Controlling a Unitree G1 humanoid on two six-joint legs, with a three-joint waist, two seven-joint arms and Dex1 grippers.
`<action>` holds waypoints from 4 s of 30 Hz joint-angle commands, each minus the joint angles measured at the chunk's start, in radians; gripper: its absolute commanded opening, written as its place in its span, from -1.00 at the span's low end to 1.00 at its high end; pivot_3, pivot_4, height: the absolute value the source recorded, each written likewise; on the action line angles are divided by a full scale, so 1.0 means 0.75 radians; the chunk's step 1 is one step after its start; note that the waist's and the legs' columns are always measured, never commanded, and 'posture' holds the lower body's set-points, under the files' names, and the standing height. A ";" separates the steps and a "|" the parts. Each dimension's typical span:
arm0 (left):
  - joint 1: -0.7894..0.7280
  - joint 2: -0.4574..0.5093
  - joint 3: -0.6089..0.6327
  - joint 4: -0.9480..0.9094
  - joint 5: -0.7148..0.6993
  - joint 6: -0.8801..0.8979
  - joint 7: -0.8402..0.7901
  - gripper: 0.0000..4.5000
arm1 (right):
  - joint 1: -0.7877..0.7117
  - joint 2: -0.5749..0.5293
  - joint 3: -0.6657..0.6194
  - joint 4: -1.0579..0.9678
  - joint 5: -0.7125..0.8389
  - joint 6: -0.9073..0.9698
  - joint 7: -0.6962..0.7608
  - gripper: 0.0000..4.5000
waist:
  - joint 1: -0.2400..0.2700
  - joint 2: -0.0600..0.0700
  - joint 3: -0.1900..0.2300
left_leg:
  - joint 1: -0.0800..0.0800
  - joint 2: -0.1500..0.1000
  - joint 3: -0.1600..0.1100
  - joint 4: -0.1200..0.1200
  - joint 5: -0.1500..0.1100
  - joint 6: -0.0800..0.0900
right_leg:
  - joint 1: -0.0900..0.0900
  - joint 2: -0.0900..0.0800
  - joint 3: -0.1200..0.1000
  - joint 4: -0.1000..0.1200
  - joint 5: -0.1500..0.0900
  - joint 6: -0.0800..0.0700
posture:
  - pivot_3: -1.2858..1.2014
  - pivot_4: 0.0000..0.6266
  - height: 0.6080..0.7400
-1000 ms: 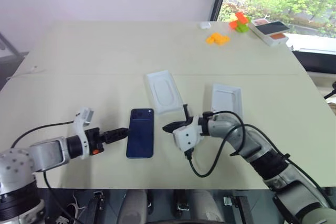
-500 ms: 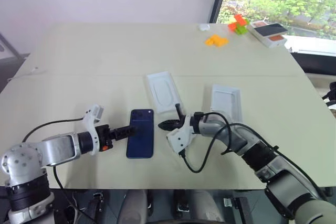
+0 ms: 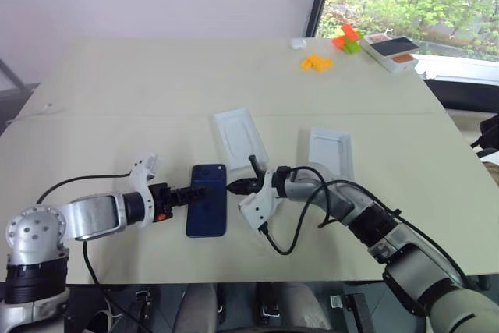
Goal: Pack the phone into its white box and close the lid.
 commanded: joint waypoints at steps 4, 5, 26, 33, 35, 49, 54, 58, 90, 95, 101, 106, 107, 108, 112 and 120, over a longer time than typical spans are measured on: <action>0.003 0.061 -0.178 -0.036 -0.193 -0.167 0.091 1.00 | -0.005 0.066 0.042 0.059 -0.033 0.021 -0.021 -0.97 | -0.001 0.000 0.000 | 0.002 0.000 0.000 -0.001 0.000 0.000 | 0.001 0.000 0.000 0.000 -0.001 -0.001 | 0.03 -0.52 0.95; 0.008 0.065 -0.185 -0.038 -0.207 -0.190 0.092 1.00 | -0.005 0.069 0.044 0.060 -0.037 0.020 -0.023 -0.97 | -0.001 0.000 0.000 | 0.003 0.000 0.000 -0.001 0.000 0.000 | 0.002 0.000 0.000 0.000 -0.001 -0.002 | 0.03 -0.52 0.95; 0.049 0.052 -0.170 -0.090 -0.223 -0.324 -0.014 1.00 | 0.011 0.072 0.018 0.052 -0.012 0.031 -0.004 -0.97 | -0.022 -0.004 0.001 | 0.013 0.000 0.000 -0.015 0.002 -0.005 | 0.006 0.003 0.000 -0.003 -0.007 -0.008 | 0.03 -0.52 0.95; 0.120 0.102 -0.182 -0.095 -0.223 -0.356 -0.023 0.78 | 0.014 0.058 0.011 0.055 -0.013 0.029 -0.006 -1.00 | -0.021 -0.005 0.002 | 0.013 0.000 0.000 -0.019 0.003 -0.007 | 0.005 0.003 0.000 -0.004 -0.007 -0.009 | 0.03 -0.52 0.95; 0.134 0.110 -0.185 -0.089 -0.223 -0.361 -0.027 0.48 | 0.015 0.058 0.010 0.052 -0.013 0.030 -0.005 -1.00 | -0.021 -0.005 0.002 | 0.013 0.000 0.000 -0.019 0.003 -0.007 | 0.005 0.003 0.000 -0.005 -0.008 -0.010 | 0.03 -0.52 0.95; 0.199 0.129 -0.155 -0.095 -0.218 -0.397 -0.145 -0.98 | 0.063 0.051 -0.083 -0.087 0.229 0.143 0.157 -1.00 | -0.019 -0.003 0.003 | 0.011 0.000 -0.001 -0.022 0.001 -0.010 | 0.006 0.003 0.000 -0.010 -0.009 -0.011 | 0.03 -0.52 0.95; 0.279 0.305 0.017 -0.200 -0.129 -0.293 -0.466 -1.00 | 0.116 -0.008 -0.240 -0.382 0.742 0.544 0.520 -0.60 | -0.025 -0.003 0.007 | -0.008 0.001 -0.001 -0.023 0.003 -0.008 | -0.013 0.003 0.000 -0.010 -0.007 -0.009 | 0.03 -0.52 0.95; 0.299 0.388 0.173 -0.181 0.000 -0.311 -0.675 -1.00 | 0.056 -0.052 -0.318 -0.447 0.888 0.736 0.614 0.25 | -0.019 0.001 0.013 | -0.009 0.000 -0.001 -0.023 0.003 -0.008 | -0.016 0.003 -0.001 -0.010 -0.007 -0.009 | 0.03 -0.52 0.95; 0.068 0.046 0.260 -0.186 0.724 -0.620 -0.795 -1.00 | -0.433 0.134 -0.139 0.306 0.661 1.028 0.825 0.97 | -0.024 0.004 0.017 | -0.027 0.001 0.001 -0.014 0.004 -0.008 | -0.033 0.003 -0.002 -0.002 0.000 -0.012 | 0.03 -0.52 0.95; 0.050 0.030 0.237 -0.181 0.751 -0.610 -0.784 -1.00 | -0.440 0.137 -0.139 0.338 0.637 1.012 0.804 0.56 | -0.024 0.004 0.017 | -0.026 0.002 0.000 -0.007 0.004 -0.008 | -0.031 0.003 -0.002 0.002 0.000 -0.012 | 0.03 -0.52 0.95; 0.027 0.019 0.231 -0.175 0.770 -0.596 -0.793 -1.00 | -0.424 0.140 -0.142 0.313 0.618 0.996 0.773 -0.74 | -0.024 0.004 0.016 | -0.026 0.003 0.000 -0.003 0.004 -0.007 | -0.029 0.003 -0.002 0.003 0.001 -0.010 | 0.03 -0.52 0.95; 0.019 0.013 0.239 -0.167 0.794 -0.589 -0.793 -1.00 | -0.366 0.140 -0.164 0.207 0.616 1.060 0.718 -0.78 | -0.024 0.004 0.016 | -0.026 0.003 0.000 -0.003 0.004 -0.007 | -0.029 0.003 -0.002 0.003 0.002 -0.012 | 0.03 -0.52 0.95; 0.019 0.011 0.242 -0.165 0.792 -0.586 -0.794 -1.00 | -0.351 0.139 -0.169 0.174 0.619 1.085 0.706 -0.78 | -0.024 0.004 0.016 | -0.026 0.003 0.000 -0.003 0.004 -0.007 | -0.029 0.003 -0.002 0.003 0.002 -0.012 | 0.03 -0.52 0.95; 0.020 0.011 0.248 -0.162 0.798 -0.589 -0.794 -1.00 | -0.331 0.148 -0.184 0.120 0.619 1.145 0.669 -0.78 | -0.024 0.004 0.016 | -0.026 0.003 0.000 -0.003 0.004 -0.007 | -0.029 0.003 -0.002 0.003 0.002 -0.012 | 0.03 -0.52 0.95; 0.025 0.011 0.265 -0.152 0.795 -0.586 -0.794 -1.00 | -0.278 0.190 -0.259 -0.123 0.649 1.526 0.558 -0.78 | -0.024 0.004 0.016 | -0.027 0.003 0.000 -0.003 0.004 -0.007 | -0.030 0.003 -0.002 0.003 0.002 -0.012 | 0.03 -0.52 0.95; 0.022 0.000 0.241 -0.159 0.824 -0.589 -0.799 -1.00 | -0.104 0.081 -0.246 -0.621 0.760 2.031 0.536 -0.78 | -0.020 0.003 0.016 | -0.029 0.003 -0.001 -0.002 0.003 -0.006 | -0.031 0.001 -0.003 0.003 0.002 -0.012 | 0.03 -0.52 0.95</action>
